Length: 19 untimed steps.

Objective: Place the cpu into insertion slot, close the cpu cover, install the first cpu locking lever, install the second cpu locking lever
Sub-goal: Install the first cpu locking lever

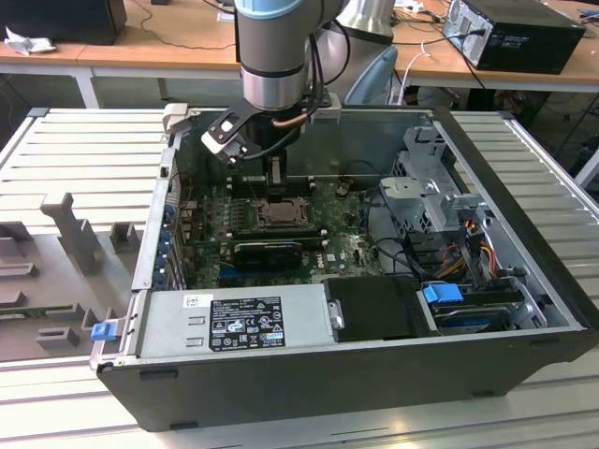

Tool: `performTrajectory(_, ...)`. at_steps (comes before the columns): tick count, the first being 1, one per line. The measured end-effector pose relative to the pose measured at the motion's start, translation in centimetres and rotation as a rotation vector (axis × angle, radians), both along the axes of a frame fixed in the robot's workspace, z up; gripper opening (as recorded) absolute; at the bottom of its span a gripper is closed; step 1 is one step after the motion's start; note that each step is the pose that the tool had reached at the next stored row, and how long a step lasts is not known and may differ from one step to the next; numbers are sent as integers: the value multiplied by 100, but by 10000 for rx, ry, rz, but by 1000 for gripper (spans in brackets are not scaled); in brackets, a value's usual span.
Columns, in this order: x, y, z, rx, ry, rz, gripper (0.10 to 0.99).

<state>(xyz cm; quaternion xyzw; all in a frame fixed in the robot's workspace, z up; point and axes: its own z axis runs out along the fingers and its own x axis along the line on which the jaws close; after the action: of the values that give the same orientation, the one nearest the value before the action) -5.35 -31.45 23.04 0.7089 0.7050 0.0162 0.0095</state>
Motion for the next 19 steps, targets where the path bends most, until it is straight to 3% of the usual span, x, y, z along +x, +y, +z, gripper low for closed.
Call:
performTrajectory(7,0,0,86,0,0,-1,106)
performTrajectory(10,0,0,201,0,0,-1,106)
performTrajectory(14,0,0,271,2,0,0,106)
performTrajectory(17,0,0,396,1,0,0,106)
performTrajectory(19,0,1,401,4,-2,134,106)
